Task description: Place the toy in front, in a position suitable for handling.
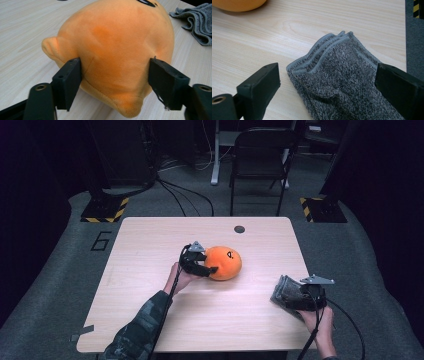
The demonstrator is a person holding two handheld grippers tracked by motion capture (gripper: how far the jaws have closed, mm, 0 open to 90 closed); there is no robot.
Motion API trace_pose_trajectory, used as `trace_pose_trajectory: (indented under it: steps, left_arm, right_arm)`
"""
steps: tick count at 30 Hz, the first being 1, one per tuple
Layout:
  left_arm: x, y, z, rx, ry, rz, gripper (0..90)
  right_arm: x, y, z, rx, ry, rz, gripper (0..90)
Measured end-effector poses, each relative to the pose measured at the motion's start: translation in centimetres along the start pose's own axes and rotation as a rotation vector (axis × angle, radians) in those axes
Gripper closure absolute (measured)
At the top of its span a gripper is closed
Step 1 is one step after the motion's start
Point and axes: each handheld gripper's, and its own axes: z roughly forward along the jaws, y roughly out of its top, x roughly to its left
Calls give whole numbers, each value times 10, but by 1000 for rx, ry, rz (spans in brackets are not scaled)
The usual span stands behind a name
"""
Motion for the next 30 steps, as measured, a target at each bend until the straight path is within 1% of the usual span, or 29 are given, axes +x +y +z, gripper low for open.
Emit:
trace_pose_trajectory:
  steps: [2, 3, 5, 6, 7, 9, 10, 11, 12, 14, 16, 17, 18, 19, 20, 22, 23, 24, 26, 27, 28, 30]
  left_arm:
    - [-2, -1, 1, 0, -1, 2, 351]
    - [-3, -1, 1, -5, 4, 7, 391]
    - [-6, -3, 2, -5, 10, 20, 470]
    - [-7, -4, 3, -4, 15, 30, 513]
    - [-8, -4, 3, -8, 15, 28, 555]
    - [-10, -5, 3, -20, 24, 34, 624]
    - [-11, -6, 3, -16, 32, 43, 657]
    - [-12, -6, 3, -20, 32, 39, 685]
    - [-13, -6, 3, -26, 38, 46, 706]
    - [-15, -7, 2, -43, 49, 58, 734]
    - [-16, -8, 1, -65, 50, 56, 755]
    - [-16, -9, 1, -78, 50, 44, 762]
    - [-16, -9, 0, -86, 43, 42, 767]
    - [-16, -9, -1, -95, 48, 39, 772]
    - [-16, -9, -1, -95, 48, 39, 774]
    - [-17, -8, -2, -113, 40, 40, 777]
    - [-18, -8, -3, -114, 38, 35, 778]
    - [-19, -7, -3, -126, 35, 36, 778]
    - [-21, -6, -6, -123, 31, 36, 778]
    - [-22, -5, -7, -137, 40, 40, 778]
    - [-23, -5, -9, -139, 34, 33, 778]
    - [-25, -3, -13, -151, 31, 34, 778]
  right_arm:
    - [-1, -1, 0, 3, 0, 6, 56]
    - [-1, -2, 1, 3, 2, 10, 56]
    - [-3, -3, 2, 9, 3, -2, 57]
    - [-3, -3, 2, 7, 5, 2, 58]
    - [-2, -3, 2, 9, 7, 8, 59]
    - [-2, -3, 3, 8, 10, 4, 60]
    - [-2, -3, 3, 11, 9, 7, 60]
    - [-2, -4, 3, 13, 9, 10, 60]
    - [-2, -4, 3, 9, 10, 5, 60]
    - [-2, -3, 1, 1, 4, 11, 61]
    - [-2, -3, -1, -5, 4, 9, 62]
    - [-2, -3, -1, -3, 5, 6, 63]
    - [-2, -3, -1, -8, 4, 8, 64]
    - [-2, -3, -1, -10, 1, 6, 65]
    - [-2, -3, -1, -10, 1, 6, 65]
    - [-3, -3, -1, -8, 0, 5, 65]
    - [-3, -3, 0, -12, -1, 15, 65]
    - [-3, -3, -1, -13, -2, 9, 65]
    - [-4, -3, -2, -16, -2, -2, 65]
    - [-4, -3, -3, -17, -4, 5, 65]
    - [-5, -3, -3, -22, -4, 2, 65]
    - [-5, -3, -3, -21, -6, 10, 65]
